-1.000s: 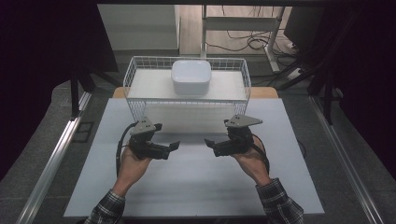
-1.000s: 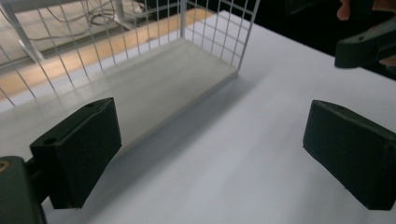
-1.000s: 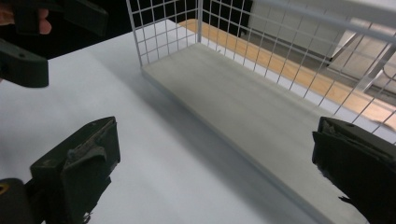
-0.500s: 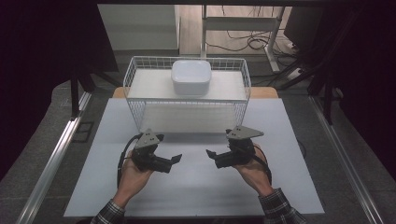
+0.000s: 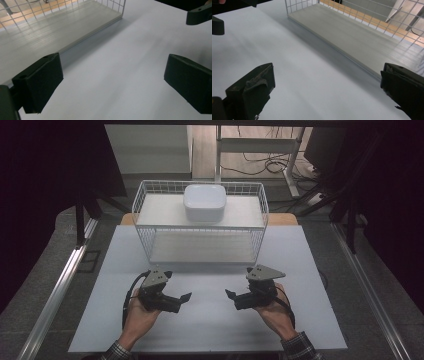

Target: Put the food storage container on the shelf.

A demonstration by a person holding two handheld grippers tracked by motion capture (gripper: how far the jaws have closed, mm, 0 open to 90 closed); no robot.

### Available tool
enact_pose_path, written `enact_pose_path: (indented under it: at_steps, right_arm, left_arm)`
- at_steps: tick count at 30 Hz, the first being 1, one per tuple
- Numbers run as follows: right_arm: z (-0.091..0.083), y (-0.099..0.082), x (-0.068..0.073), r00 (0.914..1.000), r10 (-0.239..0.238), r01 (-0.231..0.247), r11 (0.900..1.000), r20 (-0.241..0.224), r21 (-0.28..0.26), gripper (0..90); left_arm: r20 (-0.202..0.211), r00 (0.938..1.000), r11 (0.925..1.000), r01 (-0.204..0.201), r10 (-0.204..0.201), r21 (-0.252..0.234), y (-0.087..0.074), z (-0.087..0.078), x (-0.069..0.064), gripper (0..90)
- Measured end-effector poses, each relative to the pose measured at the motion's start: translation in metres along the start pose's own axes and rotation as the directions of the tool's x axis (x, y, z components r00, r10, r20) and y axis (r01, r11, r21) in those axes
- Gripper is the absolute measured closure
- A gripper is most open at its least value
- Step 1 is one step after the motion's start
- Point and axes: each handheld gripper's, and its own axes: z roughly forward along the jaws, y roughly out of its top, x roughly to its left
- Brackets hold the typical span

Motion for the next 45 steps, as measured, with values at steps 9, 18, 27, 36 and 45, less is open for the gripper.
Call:
enact_pose_path:
  at_steps: [9, 18, 27, 36, 45]
  right_arm:
    - [-0.013, -0.015, -0.004, 0.9994, 0.032, -0.032, 0.9995, 0.015, 0.007, 0.0]
    - [-0.025, -0.029, -0.007, 0.998, 0.044, -0.044, 0.999, 0.046, 0.001, 0.0]
    - [-0.038, -0.044, -0.009, 0.9947, 0.043, -0.044, 0.999, 0.093, 0.006, 0.0]
    - [-0.047, -0.057, -0.009, 0.9921, 0.04, -0.042, 0.9989, 0.119, 0.02, 0.0]
    - [-0.057, -0.074, -0.008, 0.9907, 0.061, -0.066, 0.9969, 0.122, 0.043, 0.0]
  left_arm:
    - [-0.025, 0.9994, 0.9997, 0.026, -0.026, 0.002, -0.019, -0.013, 0.004, 1.7]
    - [-0.055, 0.9973, 0.9988, 0.049, -0.048, 0.011, -0.038, -0.026, 0.006, 1.7]
    - [-0.095, 0.9943, 0.9985, 0.05, -0.047, 0.025, -0.057, -0.042, 0.005, 1.7]
    - [-0.111, 0.9932, 0.9981, 0.041, -0.035, 0.046, -0.065, -0.044, 0.0, 1.6]
    - [-0.106, 0.9926, 0.9955, 0.067, -0.059, 0.068, -0.078, -0.044, -0.002, 1.5]
